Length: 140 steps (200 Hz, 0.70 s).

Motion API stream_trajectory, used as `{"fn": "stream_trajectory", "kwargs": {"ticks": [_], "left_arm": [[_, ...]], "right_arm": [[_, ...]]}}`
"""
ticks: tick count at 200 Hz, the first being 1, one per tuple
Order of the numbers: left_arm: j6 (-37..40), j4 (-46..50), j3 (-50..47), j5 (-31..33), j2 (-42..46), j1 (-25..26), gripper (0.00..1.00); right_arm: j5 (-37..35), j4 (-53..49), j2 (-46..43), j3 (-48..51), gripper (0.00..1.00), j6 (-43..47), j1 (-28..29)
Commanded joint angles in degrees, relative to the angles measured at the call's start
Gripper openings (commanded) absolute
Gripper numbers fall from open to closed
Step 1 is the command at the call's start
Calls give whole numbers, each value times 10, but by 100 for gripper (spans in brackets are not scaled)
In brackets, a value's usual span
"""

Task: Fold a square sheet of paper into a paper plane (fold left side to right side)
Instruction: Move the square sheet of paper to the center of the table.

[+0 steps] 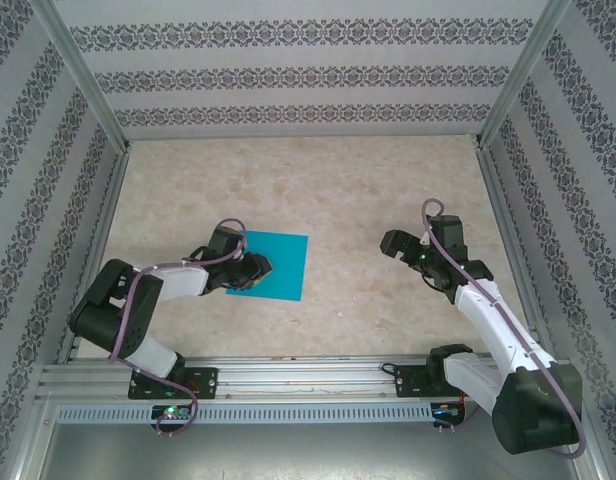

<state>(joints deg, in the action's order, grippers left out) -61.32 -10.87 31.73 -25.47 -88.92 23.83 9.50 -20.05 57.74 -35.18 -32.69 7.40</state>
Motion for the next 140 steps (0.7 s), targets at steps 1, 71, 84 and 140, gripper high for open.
{"fn": "stream_trajectory", "kwargs": {"ticks": [1,71,84,140], "left_arm": [[-132,-38,-36,76,-25,57,31],[-190,-108,11,96,-50,125,34],[-173,-85,24,96,-34,125,36],[-93,43,36,119,72,107,41]], "right_arm": [[-29,-26,11,-20,98,-6,9],[-51,-39,82,-76,98,43,67],[-58,-41,102,-91,98,54,83],[-69,-46,228,-187,96,103,170]]}}
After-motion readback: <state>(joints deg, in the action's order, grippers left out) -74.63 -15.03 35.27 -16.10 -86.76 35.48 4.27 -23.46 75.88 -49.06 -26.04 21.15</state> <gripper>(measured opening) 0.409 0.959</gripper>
